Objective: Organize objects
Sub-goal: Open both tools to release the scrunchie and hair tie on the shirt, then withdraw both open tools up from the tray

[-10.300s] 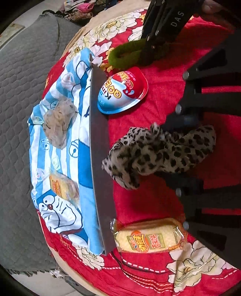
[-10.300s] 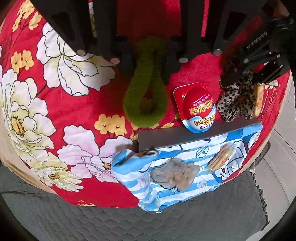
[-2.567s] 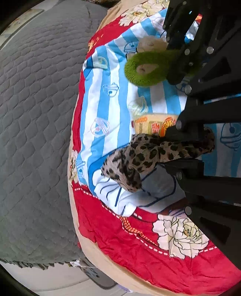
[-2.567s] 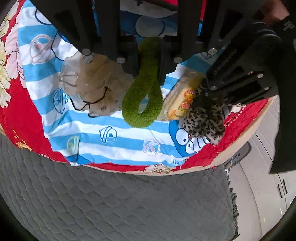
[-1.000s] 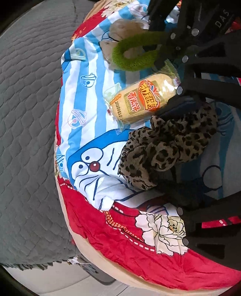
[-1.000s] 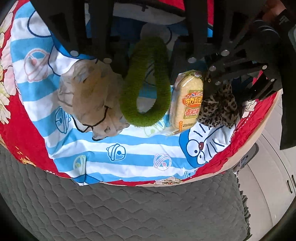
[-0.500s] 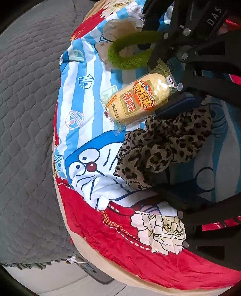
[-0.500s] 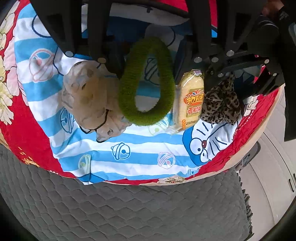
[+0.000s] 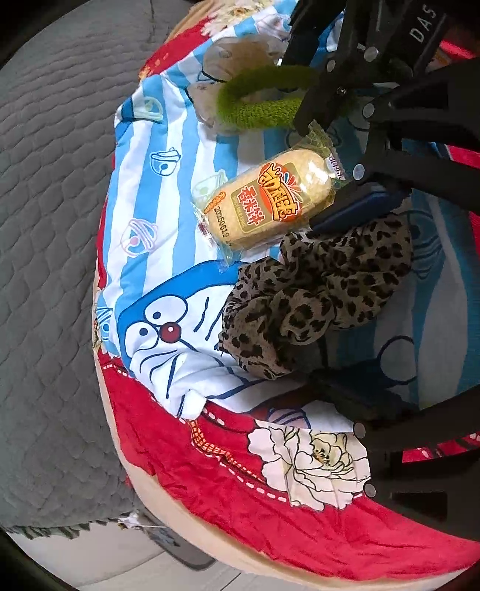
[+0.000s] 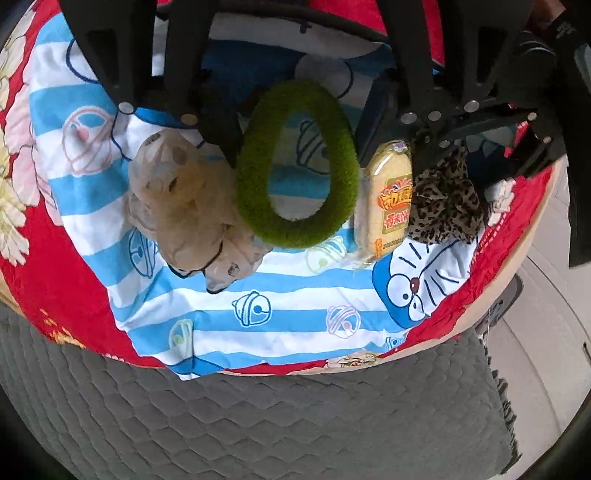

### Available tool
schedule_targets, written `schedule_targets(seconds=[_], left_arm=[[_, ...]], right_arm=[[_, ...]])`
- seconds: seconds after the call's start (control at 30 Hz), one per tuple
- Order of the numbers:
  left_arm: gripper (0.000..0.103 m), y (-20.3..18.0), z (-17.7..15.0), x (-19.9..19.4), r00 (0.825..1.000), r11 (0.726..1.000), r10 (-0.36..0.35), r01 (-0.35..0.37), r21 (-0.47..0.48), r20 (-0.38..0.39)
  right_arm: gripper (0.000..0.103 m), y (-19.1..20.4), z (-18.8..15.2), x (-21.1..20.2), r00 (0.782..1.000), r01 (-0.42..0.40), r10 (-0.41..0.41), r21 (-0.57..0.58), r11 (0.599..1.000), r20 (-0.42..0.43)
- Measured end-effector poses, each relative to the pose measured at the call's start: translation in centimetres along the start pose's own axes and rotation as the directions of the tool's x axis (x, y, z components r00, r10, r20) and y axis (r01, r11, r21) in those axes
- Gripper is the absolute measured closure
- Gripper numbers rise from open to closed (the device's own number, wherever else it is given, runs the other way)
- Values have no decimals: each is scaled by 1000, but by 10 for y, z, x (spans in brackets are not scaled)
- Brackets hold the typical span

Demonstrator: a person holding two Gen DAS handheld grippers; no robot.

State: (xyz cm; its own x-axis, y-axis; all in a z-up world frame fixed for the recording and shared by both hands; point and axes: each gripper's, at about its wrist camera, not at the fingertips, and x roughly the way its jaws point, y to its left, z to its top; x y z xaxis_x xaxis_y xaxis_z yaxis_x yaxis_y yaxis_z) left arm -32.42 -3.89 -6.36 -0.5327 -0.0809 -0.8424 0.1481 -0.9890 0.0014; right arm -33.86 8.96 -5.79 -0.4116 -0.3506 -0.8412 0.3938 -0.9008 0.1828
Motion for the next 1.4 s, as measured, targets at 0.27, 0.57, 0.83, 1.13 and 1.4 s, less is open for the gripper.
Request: schedule_targets(seconds=[0.27,0.57,0.83,1.13,1.4], left_arm=[[27,5,2,-6,999,998,-43,43,-34,2],[27,0,1,-17,999,999,24,-25,24,38],[27,-5,0,-24,999,999,12,-14,47,52],[26,1,3,-25,999,1000,-24,24,5,25],[26,13,5,-27,996,993,-86,87,-75,12]], right_arm=[[30,-2,4,-4,999,-24,25,31,999,-20],[28,0,2,-9,999,-29,30,48,998,-20],[28,6,3,-20,999,-41,41,-3,999,31],[24,-4,4,-22,996,-69,66,54,996,51],[6,-10,2,-23,993,-106,103,67,992,50]])
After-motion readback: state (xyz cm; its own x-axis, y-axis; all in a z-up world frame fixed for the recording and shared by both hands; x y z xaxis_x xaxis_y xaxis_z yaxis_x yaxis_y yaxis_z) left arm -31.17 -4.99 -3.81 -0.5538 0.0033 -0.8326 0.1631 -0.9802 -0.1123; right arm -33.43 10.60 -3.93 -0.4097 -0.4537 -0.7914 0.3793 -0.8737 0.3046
